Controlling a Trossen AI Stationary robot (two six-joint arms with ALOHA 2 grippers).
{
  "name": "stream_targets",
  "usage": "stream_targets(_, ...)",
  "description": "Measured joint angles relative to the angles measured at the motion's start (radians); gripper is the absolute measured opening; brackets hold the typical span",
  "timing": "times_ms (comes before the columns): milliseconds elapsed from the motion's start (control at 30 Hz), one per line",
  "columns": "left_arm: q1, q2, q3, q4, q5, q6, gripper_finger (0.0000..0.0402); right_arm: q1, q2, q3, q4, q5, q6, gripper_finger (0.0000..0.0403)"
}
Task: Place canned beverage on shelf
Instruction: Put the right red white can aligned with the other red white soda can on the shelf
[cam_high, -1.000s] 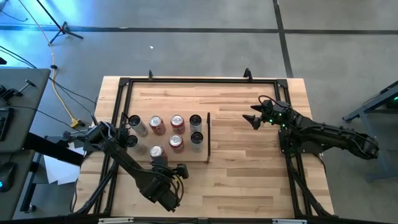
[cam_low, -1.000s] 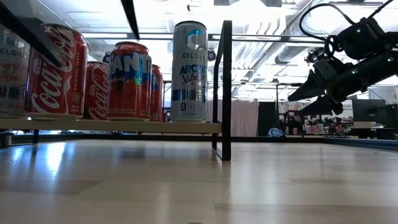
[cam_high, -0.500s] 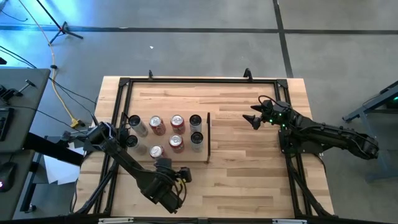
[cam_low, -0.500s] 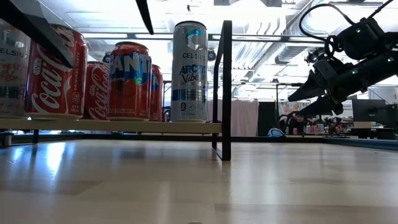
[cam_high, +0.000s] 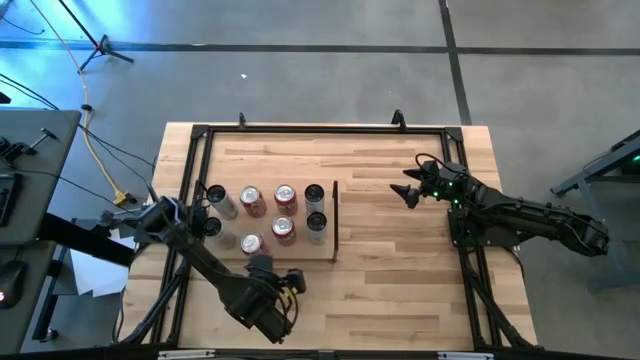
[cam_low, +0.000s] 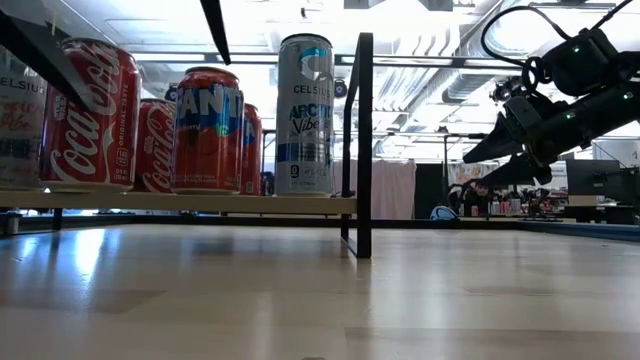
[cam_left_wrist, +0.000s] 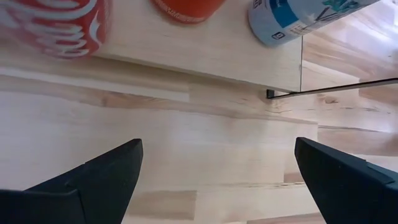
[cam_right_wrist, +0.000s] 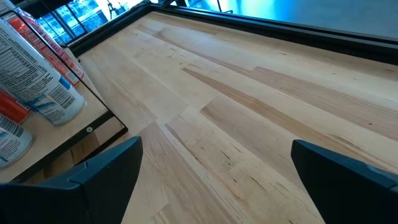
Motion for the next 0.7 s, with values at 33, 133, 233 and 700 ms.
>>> stream_targets(33,-0.004,0.0,0.0,-0.001,0.0,-0.012,0.0394,0.0,0.0,0.0,0.0,0.0,0.0,0.0399)
stream_targets(133,-0.015,0.0,0.0,-0.012,0.013,-0.051,0.0394,0.0,0.0,0.0,0.0,0.0,0.0,0.0399)
stream_targets(233,-0.017,0.0,0.0,-0.014,0.039,-0.074,0.0394,0.0,0.0,0.0,0.0,0.0,0.0,0.0399)
stream_targets(700,0.001,0.0,-0.005,-0.117,0.106,-0.129,0.0337,0.0,0.0,0.0,-0.001,0.0,0.0,0.0399)
